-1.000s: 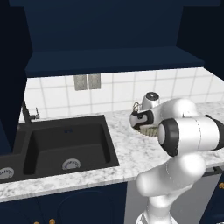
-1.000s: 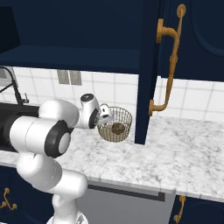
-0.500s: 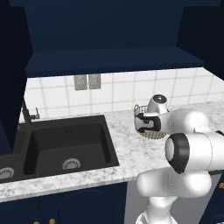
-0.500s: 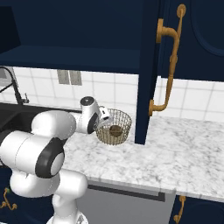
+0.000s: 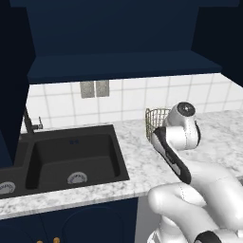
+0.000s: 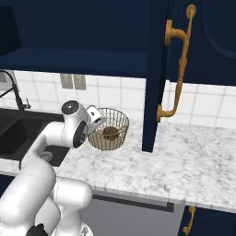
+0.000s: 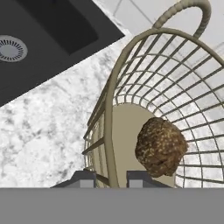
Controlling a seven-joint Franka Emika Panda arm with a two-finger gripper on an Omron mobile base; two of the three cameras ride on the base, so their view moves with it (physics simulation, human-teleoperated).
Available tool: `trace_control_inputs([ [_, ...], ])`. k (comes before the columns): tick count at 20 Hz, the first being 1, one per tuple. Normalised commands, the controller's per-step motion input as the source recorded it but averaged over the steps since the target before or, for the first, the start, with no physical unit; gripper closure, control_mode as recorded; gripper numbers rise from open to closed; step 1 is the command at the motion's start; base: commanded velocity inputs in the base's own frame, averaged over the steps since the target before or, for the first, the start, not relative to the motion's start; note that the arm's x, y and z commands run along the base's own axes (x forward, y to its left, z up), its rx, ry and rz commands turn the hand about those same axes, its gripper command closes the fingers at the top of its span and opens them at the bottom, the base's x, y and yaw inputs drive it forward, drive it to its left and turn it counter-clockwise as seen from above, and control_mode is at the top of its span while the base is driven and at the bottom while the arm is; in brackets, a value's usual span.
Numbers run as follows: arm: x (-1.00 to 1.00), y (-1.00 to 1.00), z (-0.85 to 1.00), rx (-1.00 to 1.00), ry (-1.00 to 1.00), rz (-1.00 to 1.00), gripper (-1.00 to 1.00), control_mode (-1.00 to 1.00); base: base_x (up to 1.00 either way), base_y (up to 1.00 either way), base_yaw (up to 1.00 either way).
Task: Open the cabinet, pick up the bread from the cabinet and place it in the basket. Then move the basket to the dining counter.
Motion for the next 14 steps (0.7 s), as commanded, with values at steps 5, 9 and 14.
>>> trace_control_inputs([
  [5,-1.00,0.51,0.69,-0.18,-0.06,0.17,1.00,-1.00,0.00,0.00,0.00],
  [9,-0.79,0.28,1.00,-0.09,0.00,0.10,1.00,-1.00,0.00,0.00,0.00],
  [14,-0.57,0.13,0.92,-0.07,0.00,0.11,1.00,-1.00,0.00,0.00,0.00],
])
